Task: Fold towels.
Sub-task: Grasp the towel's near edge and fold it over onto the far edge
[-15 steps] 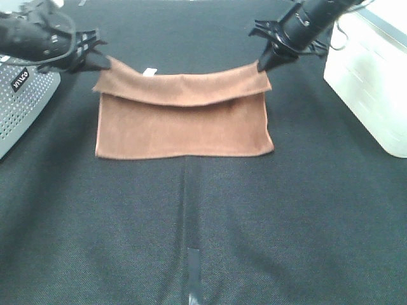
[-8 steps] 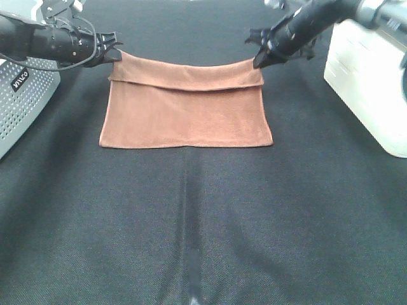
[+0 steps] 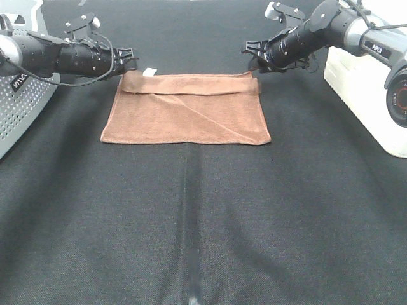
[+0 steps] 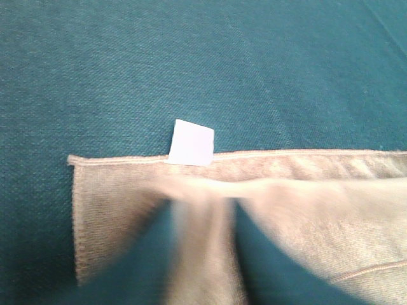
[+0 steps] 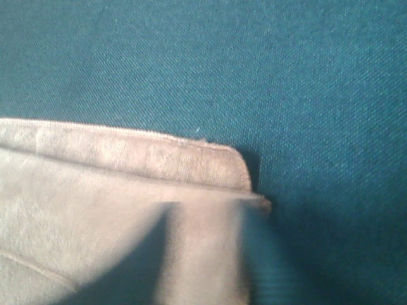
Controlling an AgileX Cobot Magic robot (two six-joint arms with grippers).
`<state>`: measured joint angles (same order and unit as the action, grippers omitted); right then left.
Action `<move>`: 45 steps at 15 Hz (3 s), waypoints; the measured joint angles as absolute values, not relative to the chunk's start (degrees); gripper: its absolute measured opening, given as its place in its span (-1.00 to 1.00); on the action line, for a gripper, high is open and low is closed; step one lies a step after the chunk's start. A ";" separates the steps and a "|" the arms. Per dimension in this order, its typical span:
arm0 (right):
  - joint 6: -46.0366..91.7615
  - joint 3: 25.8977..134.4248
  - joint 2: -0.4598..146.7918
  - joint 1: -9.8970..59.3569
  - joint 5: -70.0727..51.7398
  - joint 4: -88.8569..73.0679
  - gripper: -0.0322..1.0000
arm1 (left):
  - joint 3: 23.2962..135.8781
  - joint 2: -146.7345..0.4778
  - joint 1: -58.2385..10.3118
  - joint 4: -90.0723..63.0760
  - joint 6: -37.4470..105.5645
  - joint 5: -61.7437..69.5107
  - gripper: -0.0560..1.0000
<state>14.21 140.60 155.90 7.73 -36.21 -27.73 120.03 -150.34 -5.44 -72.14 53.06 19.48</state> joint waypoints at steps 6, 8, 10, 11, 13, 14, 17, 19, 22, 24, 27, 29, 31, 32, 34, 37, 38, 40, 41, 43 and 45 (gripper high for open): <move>14.09 140.60 152.01 7.73 -50.71 -24.24 0.50 | 120.03 -150.29 -3.61 -70.99 48.13 32.37 0.51; 13.52 140.78 150.86 7.73 -56.84 -23.89 0.51 | 120.03 -149.66 -2.52 -65.32 43.14 38.39 0.50; 10.43 140.78 150.86 7.73 -62.51 -23.55 0.51 | 120.03 -147.19 -2.06 -56.44 36.84 43.54 0.50; 9.63 140.78 150.57 7.73 -64.29 -23.55 0.51 | 120.15 -146.33 -2.06 -55.00 35.87 44.98 0.50; 9.17 140.78 149.89 7.73 -67.95 -23.55 0.51 | 120.49 -145.70 -2.01 -54.37 34.32 48.13 0.50; 8.54 140.78 149.71 7.73 -68.98 -23.55 0.51 | 120.49 -145.70 -2.01 -53.97 33.69 49.90 0.50; 5.84 140.78 148.97 7.73 -69.27 -23.55 0.51 | 120.49 -145.70 -2.01 -53.57 30.37 55.29 0.50; 2.98 140.60 148.34 7.73 -69.27 -23.55 0.51 | 117.91 -143.98 -2.18 -53.46 29.39 56.15 0.50; 2.46 134.53 144.56 7.73 -69.21 -22.06 0.51 | 107.37 -137.05 -2.58 -53.51 28.36 50.88 0.50; 3.50 128.17 141.81 7.73 -69.33 -21.08 0.51 | 99.58 -134.13 -2.58 -53.29 27.85 47.96 0.50; 5.33 122.21 141.00 7.73 -69.67 -21.43 0.51 | 94.14 -132.87 -2.58 -49.73 23.20 41.88 0.50; 7.33 120.49 141.00 7.73 -68.93 -22.40 0.51 | 93.91 -132.47 -2.58 -47.84 22.35 39.94 0.50; 8.59 120.09 141.00 7.73 -67.78 -22.63 0.51 | 93.91 -132.41 -2.58 -47.56 22.17 38.22 0.50; 8.77 120.09 141.00 7.73 -66.98 -22.63 0.51 | 93.91 -132.41 -2.58 -47.33 22.12 37.18 0.50; 9.22 120.09 141.00 7.73 -66.63 -22.69 0.51 | 93.91 -132.41 -2.58 -47.15 22.12 37.18 0.50; 9.22 119.98 141.00 7.73 -66.35 -22.46 0.51 | 93.91 -133.67 -2.69 -46.87 22.12 37.64 0.50; 9.22 119.98 141.06 7.73 -66.00 -22.46 0.51 | 93.91 -134.53 -2.98 -46.98 22.17 37.82 0.50; 9.22 119.98 142.49 7.73 -65.83 -23.32 0.51 | 94.08 -135.22 -4.07 -47.56 22.17 37.53 0.50; 9.22 119.98 143.64 7.73 -65.83 -24.12 0.51 | 94.31 -135.50 -4.64 -47.78 22.17 37.53 0.49; 9.45 119.98 145.24 7.73 -65.83 -27.10 0.41 | 94.60 -135.96 -5.61 -48.07 22.23 37.30 0.33; 9.68 119.98 146.16 7.73 -65.83 -30.02 0.12 | 94.60 -136.42 -6.13 -48.07 22.23 37.36 -0.02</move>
